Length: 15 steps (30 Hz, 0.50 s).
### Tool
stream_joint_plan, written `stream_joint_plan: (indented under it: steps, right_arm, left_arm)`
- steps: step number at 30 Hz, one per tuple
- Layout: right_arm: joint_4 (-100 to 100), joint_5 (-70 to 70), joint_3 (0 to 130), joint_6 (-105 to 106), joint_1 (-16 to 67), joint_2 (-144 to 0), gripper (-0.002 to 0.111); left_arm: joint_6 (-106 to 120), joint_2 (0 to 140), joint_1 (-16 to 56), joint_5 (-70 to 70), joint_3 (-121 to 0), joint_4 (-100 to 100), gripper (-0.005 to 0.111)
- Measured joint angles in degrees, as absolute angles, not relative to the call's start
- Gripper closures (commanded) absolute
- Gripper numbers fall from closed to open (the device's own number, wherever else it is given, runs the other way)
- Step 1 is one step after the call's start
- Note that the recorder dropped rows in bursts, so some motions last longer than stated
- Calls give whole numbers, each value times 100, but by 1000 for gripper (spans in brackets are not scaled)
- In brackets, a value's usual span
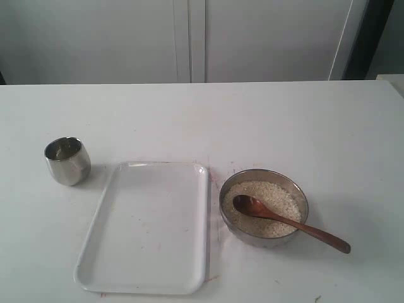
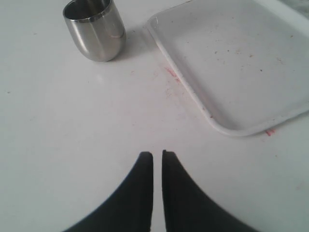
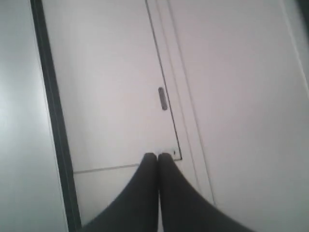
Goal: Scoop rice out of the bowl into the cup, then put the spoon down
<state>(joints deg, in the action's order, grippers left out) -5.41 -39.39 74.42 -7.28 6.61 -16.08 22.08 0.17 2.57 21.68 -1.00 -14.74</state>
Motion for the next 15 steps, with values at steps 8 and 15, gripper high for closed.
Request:
stream_joint_plan:
  steps: [8,15]
  right_arm:
    - [-1300,-5261,7992,53,686,-2518,108]
    - [-2107,-6658,8000,829,908,-3451,108]
  left_arm:
    - [2208,17,257,2168,-100,-1474,92]
    - [2208,17,257,2168,-100,-1474,92]
